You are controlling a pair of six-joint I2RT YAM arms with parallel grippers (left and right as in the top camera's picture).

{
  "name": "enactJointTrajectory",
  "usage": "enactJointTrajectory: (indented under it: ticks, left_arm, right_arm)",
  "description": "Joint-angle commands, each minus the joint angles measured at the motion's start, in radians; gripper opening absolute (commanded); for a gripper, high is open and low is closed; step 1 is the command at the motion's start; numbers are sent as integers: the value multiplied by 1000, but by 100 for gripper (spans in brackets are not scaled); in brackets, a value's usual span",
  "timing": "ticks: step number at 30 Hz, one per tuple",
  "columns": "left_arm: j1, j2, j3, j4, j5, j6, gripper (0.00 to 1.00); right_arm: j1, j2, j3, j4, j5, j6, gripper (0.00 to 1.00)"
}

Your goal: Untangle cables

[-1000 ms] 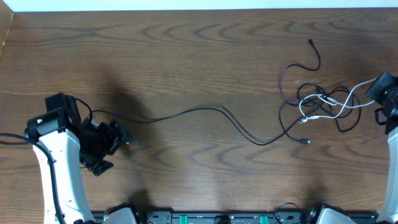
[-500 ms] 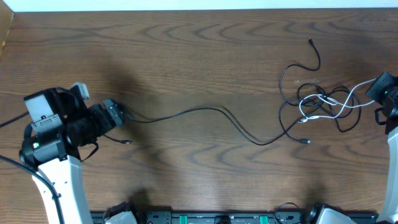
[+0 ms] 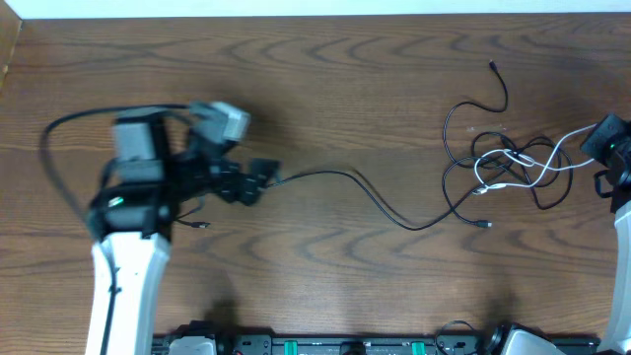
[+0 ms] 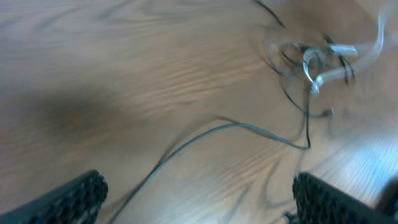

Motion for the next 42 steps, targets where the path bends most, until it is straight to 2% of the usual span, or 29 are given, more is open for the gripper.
enactJointTrajectory:
  ticks: [1,4,5,9,12,22,25,36,38,39,42]
  left_arm:
    - [-193,90,18,44,-154,131,96]
    - [-359,198,18,106,-268,133,96]
    - [-420,257,18,119,-329,180,97]
    - [-510,370,18,142,-420,284,96]
    - [-555,435,18,178,-425,373,96]
    - [-588,560,18,410,-425,425,96]
    - [-605,599,18,410,-425,488,96]
    - [-661,638,18,409,-417,479,96]
    - [-661,638,18,420,-417,479,96]
    - [-661,638,18,427,-417,480,99]
    - [-662,647,18,474,-416,480,98]
  right_arm:
    - [-5,1,16,2,-8,9,1]
    - [-5,1,16,0,-29,9,1]
    - [-5,1,16,0,-29,9,1]
    - [-5,1,16,0,-29,1,1]
    - [-5,1,16,0,-29,1,1]
    - [-5,1,16,-1,-29,1,1]
    - [-5,2,16,-1,-29,1,1]
    - [-5,3,15,-1,-29,1,1]
    - [-5,3,15,-2,-29,1,1]
    - [-5,3,15,-2,-29,1,1]
    - [-5,3,15,-2,-30,1,1]
